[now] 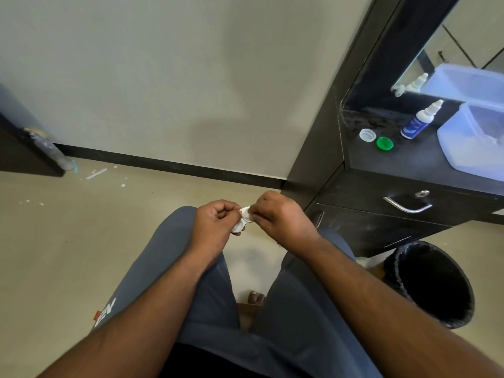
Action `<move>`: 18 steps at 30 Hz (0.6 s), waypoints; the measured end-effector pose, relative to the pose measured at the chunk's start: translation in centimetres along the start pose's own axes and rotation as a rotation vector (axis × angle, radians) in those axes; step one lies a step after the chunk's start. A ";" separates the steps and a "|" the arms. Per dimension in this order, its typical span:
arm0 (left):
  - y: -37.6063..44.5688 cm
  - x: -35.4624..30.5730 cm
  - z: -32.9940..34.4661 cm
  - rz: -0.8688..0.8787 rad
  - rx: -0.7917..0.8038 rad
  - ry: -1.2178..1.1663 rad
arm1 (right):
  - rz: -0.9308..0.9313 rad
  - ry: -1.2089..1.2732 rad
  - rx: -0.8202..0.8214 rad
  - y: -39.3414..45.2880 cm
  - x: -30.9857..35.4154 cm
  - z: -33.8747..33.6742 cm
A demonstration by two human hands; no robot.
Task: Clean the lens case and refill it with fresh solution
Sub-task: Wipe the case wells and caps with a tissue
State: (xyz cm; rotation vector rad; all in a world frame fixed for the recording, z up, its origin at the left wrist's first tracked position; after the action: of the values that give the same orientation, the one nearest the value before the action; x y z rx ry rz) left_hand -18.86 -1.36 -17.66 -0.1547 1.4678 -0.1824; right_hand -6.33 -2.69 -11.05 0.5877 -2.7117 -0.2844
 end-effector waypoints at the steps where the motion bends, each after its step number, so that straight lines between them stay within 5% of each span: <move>1: 0.0 0.1 0.1 0.005 0.010 0.003 | 0.001 -0.020 0.006 0.1 0.1 0.1; 9: -0.9 0.6 0.6 0.004 -0.029 0.001 | 0.081 -0.077 -0.007 0.4 -0.3 0.3; 13: -1.0 0.2 1.0 0.070 -0.036 0.065 | 0.520 0.198 -0.084 -1.3 -3.0 0.8; 18: -1.0 -0.5 1.3 0.177 -0.025 0.167 | 1.330 1.040 -0.250 -6.1 -3.6 5.8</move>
State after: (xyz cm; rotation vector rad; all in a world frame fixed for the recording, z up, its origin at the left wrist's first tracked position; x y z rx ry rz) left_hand -17.64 -2.21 -16.85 -0.0297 1.6416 -0.0341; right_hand -3.25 -5.86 -18.98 -0.9107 -1.5071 0.0606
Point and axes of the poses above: each hand's wrist, its own y-axis towards the middle knuckle, its own z-axis out of the palm, x = y × z, the point moved 9 cm from there along y, towards the middle knuckle, and after that the axes turned 8 degrees about -y, right-handed, at the moved point
